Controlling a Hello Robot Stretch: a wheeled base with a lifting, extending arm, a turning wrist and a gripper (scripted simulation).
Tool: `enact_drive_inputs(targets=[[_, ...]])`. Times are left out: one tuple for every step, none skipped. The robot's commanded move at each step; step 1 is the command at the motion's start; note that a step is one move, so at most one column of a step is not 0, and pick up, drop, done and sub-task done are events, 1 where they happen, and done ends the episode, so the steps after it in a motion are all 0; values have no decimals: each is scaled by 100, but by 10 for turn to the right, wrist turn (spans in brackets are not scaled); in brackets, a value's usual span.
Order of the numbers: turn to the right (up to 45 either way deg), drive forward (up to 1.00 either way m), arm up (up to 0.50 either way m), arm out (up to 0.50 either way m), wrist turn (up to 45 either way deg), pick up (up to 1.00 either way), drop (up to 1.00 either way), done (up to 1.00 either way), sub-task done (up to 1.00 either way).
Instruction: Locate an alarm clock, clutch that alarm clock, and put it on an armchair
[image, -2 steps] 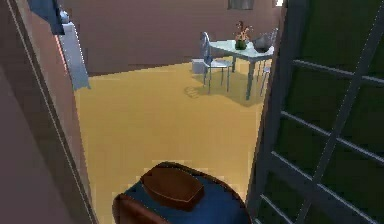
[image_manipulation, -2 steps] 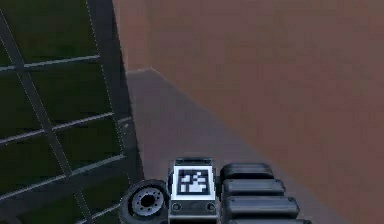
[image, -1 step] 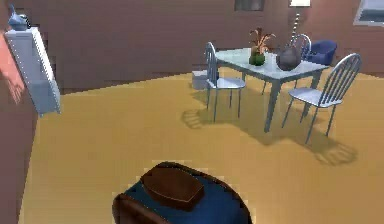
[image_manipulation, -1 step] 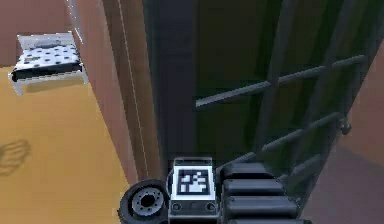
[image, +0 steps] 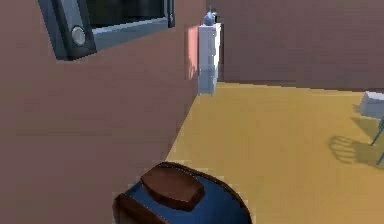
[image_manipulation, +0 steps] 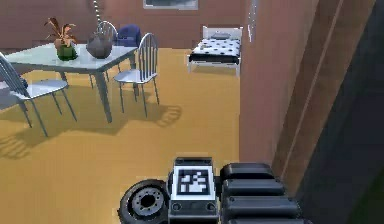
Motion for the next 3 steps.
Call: enact_drive_inputs(targets=[[0,5,0,0,0,0,0,0,0],[420,0,0,0,0,0,0,0,0],[0,55,0,0,0,0,0,0,0]])
